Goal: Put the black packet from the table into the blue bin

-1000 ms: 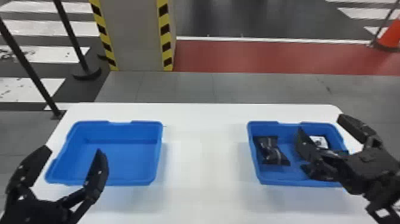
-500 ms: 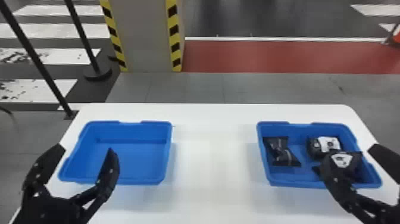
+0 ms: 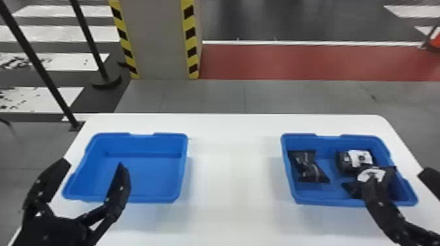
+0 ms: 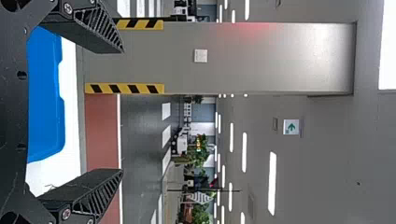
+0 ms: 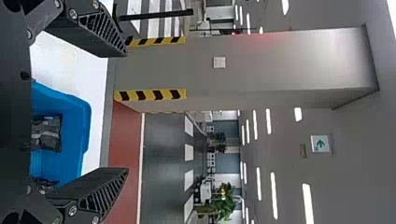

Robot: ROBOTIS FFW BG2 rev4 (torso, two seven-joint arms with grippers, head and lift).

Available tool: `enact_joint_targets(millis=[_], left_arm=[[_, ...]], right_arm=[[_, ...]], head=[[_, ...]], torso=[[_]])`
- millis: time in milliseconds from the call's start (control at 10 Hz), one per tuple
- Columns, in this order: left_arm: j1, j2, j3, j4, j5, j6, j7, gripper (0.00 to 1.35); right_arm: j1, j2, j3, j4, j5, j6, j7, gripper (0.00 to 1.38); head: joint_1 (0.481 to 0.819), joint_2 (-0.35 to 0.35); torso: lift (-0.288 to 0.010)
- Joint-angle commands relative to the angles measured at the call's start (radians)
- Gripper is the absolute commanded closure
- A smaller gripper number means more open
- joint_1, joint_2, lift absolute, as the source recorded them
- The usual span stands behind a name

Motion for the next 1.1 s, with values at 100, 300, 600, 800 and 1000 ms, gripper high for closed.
enact_joint_targets(millis=[100,300,600,800,1000], left_arm=[[0.001,0.0,-0.001,0.0,0.0,0.0,0.0,0.11],[0.006,0.0,0.001,0.0,0.0,0.0,0.0,0.11],[0.006,-0.002,0.001,-0.002,0.0,0.002,0.0,0.11],[0.006,-0.002,0.001,-0.002,0.0,0.0,0.0,0.11],[0.006,-0.002,0.001,-0.002,0.0,0.002,0.0,0.11]], right_arm=[[0.004,0.004,-0.004,-0.008,0.017,0.003,-0.007,0.15],[0.004,0.004,-0.004,-0.006,0.017,0.003,-0.01,0.15],[-0.001,0.004,-0.004,-0.016,0.041,0.032,-0.01,0.15],[-0.001,0.004,-0.004,-0.016,0.043,0.035,-0.01,0.15],[-0.004,0.004,-0.004,-0.013,0.047,0.035,-0.01,0.15]], head=[[0.695,0.018],[0.695,0.014],[0.695,0.014],[0.695,0.016],[0.695,0.016]], torso=[[-0.11],[-0.11],[-0.11],[-0.11],[-0.11]])
